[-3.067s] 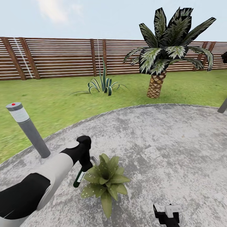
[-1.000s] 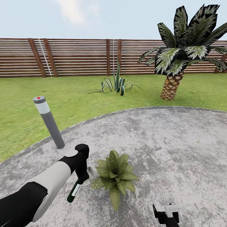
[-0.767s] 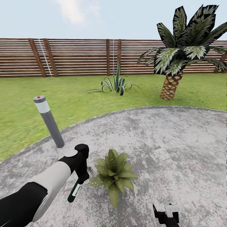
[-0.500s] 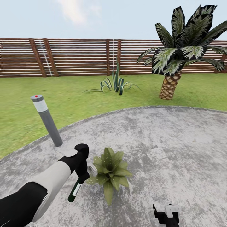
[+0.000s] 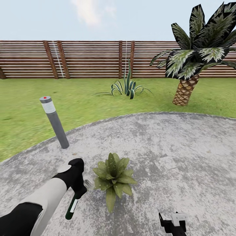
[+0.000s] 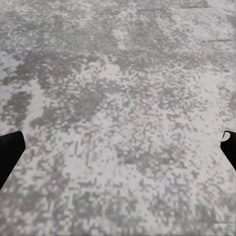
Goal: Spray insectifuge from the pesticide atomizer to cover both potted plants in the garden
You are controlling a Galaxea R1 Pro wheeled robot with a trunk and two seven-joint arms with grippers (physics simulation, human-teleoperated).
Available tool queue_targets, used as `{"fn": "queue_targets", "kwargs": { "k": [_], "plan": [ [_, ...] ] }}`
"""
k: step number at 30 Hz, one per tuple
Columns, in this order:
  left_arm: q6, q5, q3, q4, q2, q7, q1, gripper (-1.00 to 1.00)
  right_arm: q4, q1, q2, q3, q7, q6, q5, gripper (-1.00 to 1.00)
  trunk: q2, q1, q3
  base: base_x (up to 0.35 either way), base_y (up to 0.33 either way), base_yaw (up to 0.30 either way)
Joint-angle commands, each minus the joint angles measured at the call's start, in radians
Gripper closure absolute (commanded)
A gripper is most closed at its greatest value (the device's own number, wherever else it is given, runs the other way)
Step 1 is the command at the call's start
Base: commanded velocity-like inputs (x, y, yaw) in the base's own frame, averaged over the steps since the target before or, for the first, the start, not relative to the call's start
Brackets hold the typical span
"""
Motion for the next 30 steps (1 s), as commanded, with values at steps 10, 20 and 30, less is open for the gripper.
{"fn": "queue_targets", "kwargs": {
  "k": [10,20,30],
  "plan": [
    [0.010,-0.009,0.003,0.007,-0.016,-0.008,0.007,1.00,0.001,-0.001,0.000,-0.008,-0.001,-0.003,0.009,-1.00,0.000,0.000,-0.001,0.016,-0.019,0.000],
    [0.011,0.110,0.005,0.004,-0.017,0.112,0.116,1.00,0.001,-0.001,0.000,-0.008,-0.001,-0.003,0.011,-1.00,0.000,0.000,-0.001,0.088,-0.002,0.000],
    [0.004,0.406,0.004,0.024,-0.048,0.395,0.172,1.00,0.002,-0.001,0.001,-0.008,0.000,-0.003,0.011,-1.00,0.000,0.000,-0.001,-0.033,-0.160,0.075]
  ]
}}
